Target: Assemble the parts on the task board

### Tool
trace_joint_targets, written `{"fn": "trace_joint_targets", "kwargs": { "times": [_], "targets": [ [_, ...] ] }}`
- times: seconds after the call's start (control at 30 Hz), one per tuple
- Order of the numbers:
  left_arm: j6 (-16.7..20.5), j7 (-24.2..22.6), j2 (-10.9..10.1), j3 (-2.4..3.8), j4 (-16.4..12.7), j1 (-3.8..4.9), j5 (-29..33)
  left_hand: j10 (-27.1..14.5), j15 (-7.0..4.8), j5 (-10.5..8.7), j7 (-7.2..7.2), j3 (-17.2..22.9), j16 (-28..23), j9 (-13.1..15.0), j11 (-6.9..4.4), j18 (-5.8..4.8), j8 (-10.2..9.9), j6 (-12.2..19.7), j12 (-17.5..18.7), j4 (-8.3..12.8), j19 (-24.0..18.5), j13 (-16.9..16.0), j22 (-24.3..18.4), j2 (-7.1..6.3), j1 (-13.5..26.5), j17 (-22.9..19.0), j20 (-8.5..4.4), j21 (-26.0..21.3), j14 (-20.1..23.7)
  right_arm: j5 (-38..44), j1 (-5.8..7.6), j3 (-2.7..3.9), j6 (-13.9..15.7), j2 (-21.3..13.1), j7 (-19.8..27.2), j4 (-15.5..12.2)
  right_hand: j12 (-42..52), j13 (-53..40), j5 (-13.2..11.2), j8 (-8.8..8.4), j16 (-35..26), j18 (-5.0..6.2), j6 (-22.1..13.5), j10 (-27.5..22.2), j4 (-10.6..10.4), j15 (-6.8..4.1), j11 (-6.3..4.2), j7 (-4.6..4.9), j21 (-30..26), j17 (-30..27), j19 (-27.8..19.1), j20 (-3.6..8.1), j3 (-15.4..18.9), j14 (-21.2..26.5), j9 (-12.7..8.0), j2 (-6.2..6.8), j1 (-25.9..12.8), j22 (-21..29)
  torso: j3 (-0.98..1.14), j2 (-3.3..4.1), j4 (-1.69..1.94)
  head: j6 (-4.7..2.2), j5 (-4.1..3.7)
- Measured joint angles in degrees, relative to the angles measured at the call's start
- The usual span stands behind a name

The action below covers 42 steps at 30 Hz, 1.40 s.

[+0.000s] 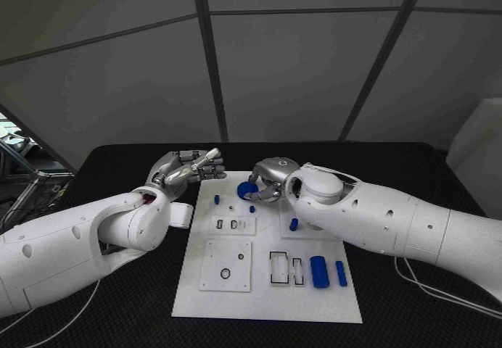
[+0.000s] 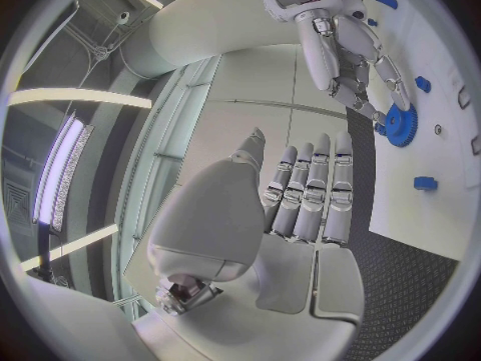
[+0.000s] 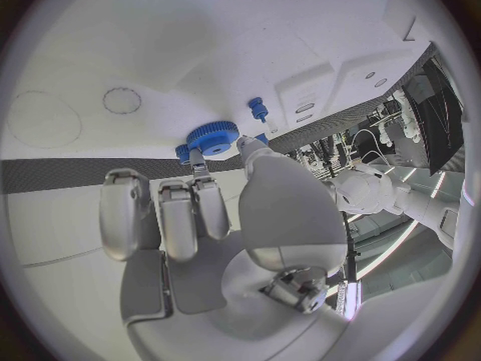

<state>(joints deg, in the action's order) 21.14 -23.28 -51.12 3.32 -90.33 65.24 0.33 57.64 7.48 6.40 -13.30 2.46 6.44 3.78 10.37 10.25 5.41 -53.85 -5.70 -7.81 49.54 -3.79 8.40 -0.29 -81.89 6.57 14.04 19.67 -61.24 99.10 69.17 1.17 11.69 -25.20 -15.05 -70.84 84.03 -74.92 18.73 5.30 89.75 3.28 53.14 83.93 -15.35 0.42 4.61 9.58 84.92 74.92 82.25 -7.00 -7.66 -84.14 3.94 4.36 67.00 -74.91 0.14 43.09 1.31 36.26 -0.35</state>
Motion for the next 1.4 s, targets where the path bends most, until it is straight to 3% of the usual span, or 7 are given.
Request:
{"fn": "trace_joint_targets", "kwargs": {
  "times": [0.03, 0.23, 0.43, 0.57, 0.73, 1.07, 1.4],
  "targets": [
    [0.0, 0.0, 0.0, 0.00, 0.0, 0.00, 0.0, 0.0, 0.00, 0.00, 0.00, 0.0, 0.0, 0.0, 0.00, -0.01, 0.0, 0.0, 0.0, 0.0, 0.0, 0.0, 0.0, 0.00, 0.0, 0.0, 0.00, 0.0, 0.0, -0.1, -0.04, -0.02, 0.3, -0.3, 0.0, -0.3, 0.0, 0.0, 0.2, 0.00, 0.0, -0.68, 0.0, 0.0, 0.2, 0.00, 0.00, 0.00, 0.0, 0.0, 0.2, -0.17, -0.2, 0.0, 0.0, 0.04, 0.6, 0.0, 0.01, -0.01, 0.00, -0.01, 0.00],
    [0.0, 0.1, -0.1, 0.00, 0.0, 0.00, 0.0, 0.0, 0.00, 0.00, 0.00, 0.0, 0.0, 0.0, 0.00, -0.01, 0.0, 0.0, 0.0, 0.0, 0.0, 0.0, 0.0, 0.00, 0.0, 0.0, 0.00, 0.0, 0.0, -1.0, -0.18, -0.03, 4.8, -4.3, 1.0, -4.9, 0.3, 0.0, 1.7, 0.01, 0.0, -0.67, 0.2, 0.0, 1.2, 0.00, 0.00, 0.17, 0.3, 0.0, 0.4, 0.04, -0.2, 0.0, 0.0, 0.37, 2.5, 0.0, 0.08, -0.02, -0.08, -0.22, 0.00],
    [0.0, 0.1, -0.4, 0.00, 0.1, 0.00, 0.0, 0.0, 0.00, 0.00, 0.00, 0.0, 0.0, 0.0, 0.00, 0.00, 0.0, 0.0, 0.0, 0.0, 0.0, 0.0, 0.0, 0.00, 0.0, 0.0, 0.00, 0.0, 0.0, -4.7, -0.19, 0.12, 10.2, -13.2, 3.3, -11.2, -0.3, 0.0, 1.9, 0.01, 0.0, -0.67, 0.2, 0.0, 2.1, 0.00, 0.00, 0.17, 0.3, 0.0, 0.4, 0.04, 0.1, 0.0, 0.0, 0.99, 3.8, 0.0, 0.14, -0.18, -0.42, -0.47, 0.14],
    [-0.1, 0.1, -0.5, -0.01, 0.2, 0.00, 0.0, 0.0, 0.00, 0.00, 0.00, 0.0, 0.0, 0.0, 0.00, -0.01, 0.0, 0.0, 0.0, 0.0, 0.0, 0.0, 0.0, 0.00, 0.0, 0.0, 0.00, 0.0, 0.0, -8.7, -0.17, 0.20, 11.5, -18.4, 5.1, -14.0, -0.7, 0.0, 1.7, 0.01, 0.0, -0.67, 0.3, 0.0, 2.8, 0.00, 0.00, 0.01, 0.1, 0.0, 0.2, -0.18, 0.3, 0.0, 0.1, 1.58, 5.5, 0.0, 0.21, -0.30, -0.71, -0.68, 0.35],
    [-0.2, 0.0, -0.1, -0.03, 0.5, -0.03, 0.0, 0.0, 0.00, 0.00, 0.00, 0.0, 0.0, 0.0, 0.00, 0.00, 0.0, 0.0, 0.0, 0.0, 0.0, 0.0, 0.0, 0.00, 0.0, 0.0, 0.00, 0.0, 0.0, -15.1, -0.11, 0.26, 12.5, -24.3, 8.5, -17.0, -1.1, 0.0, 1.8, 0.01, -0.2, -0.65, 0.6, 0.0, 3.8, 0.00, 0.00, -0.24, -0.6, 0.0, -0.5, 0.06, 0.2, 0.0, 0.1, 2.02, 7.4, 0.0, 0.53, -0.41, -1.15, -1.22, 0.17],
    [-0.7, -0.1, 0.9, -0.03, 1.0, -0.19, 0.0, 0.0, 0.00, 0.00, 0.00, -0.2, 0.0, 0.0, 0.00, 0.00, 0.0, 0.0, 0.0, 0.2, 0.0, 0.0, 0.0, 0.00, 0.0, 0.0, 0.00, 0.0, 0.0, -21.8, -0.11, 0.21, 12.1, -27.9, 14.3, -14.3, -2.7, 0.0, 1.5, 0.01, -0.9, -0.65, 1.1, -0.6, 5.0, 0.00, -0.22, -0.37, -1.6, 0.0, -2.0, 0.34, 0.7, 0.0, 0.1, 2.78, 10.0, 0.0, 0.76, -0.41, -1.27, -1.31, -1.36],
    [-1.0, -0.1, 1.4, -0.05, 1.6, -0.44, 0.0, 0.0, 0.00, 0.00, 0.00, -0.2, 0.0, 0.0, 0.00, -0.01, 0.0, 0.0, 0.0, 0.2, 0.0, 0.0, 0.0, 0.00, 0.0, 0.0, 0.00, 0.0, 0.0, -23.8, -0.92, 0.19, 10.8, -26.4, 17.4, -9.4, -2.9, 0.0, -0.7, -0.27, -0.9, -0.64, 1.1, -0.6, 6.3, 0.00, -0.22, -0.37, -1.8, 0.0, -2.0, 0.34, 0.7, 0.0, 0.1, 2.24, 12.3, 0.0, 0.54, -0.38, -1.16, -1.02, -1.61]
  ]
}}
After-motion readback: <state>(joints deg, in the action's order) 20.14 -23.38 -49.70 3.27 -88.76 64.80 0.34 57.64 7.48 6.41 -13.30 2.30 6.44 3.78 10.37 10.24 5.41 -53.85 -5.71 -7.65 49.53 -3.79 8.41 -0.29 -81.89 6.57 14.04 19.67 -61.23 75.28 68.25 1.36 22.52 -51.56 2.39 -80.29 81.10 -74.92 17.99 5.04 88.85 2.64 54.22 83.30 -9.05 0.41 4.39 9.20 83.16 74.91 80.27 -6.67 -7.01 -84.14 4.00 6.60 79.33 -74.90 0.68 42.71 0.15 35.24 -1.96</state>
